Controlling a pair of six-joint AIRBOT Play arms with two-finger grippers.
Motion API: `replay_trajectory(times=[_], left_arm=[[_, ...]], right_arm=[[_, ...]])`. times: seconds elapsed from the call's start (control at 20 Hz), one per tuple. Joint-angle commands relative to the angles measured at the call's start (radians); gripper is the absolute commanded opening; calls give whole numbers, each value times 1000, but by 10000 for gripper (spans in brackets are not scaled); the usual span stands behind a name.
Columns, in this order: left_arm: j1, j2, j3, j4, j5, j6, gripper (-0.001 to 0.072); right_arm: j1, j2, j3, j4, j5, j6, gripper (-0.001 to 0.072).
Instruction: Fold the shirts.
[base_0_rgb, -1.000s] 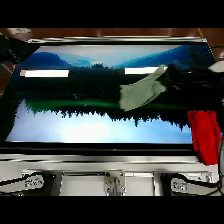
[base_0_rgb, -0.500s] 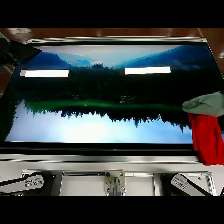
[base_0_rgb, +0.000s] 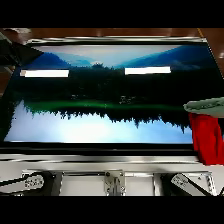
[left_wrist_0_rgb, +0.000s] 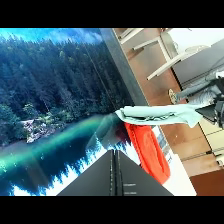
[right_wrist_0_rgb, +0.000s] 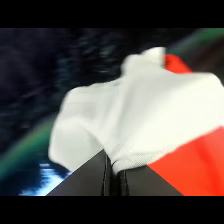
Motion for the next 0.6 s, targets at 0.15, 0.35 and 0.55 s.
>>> replay_trajectory(times=[0.15, 0.35, 0.55], left_arm=[[-23, 1, 0, 0, -2, 4, 40], [-33, 1, 0, 0, -11, 3, 40], [-33, 1, 0, 0, -16, 3, 40]], right_arm=[[-5, -5, 53, -311, 213, -5, 60], [-5, 1, -100, -508, 359, 49, 60], [-5, 42, -327, -596, 326, 168, 60]])
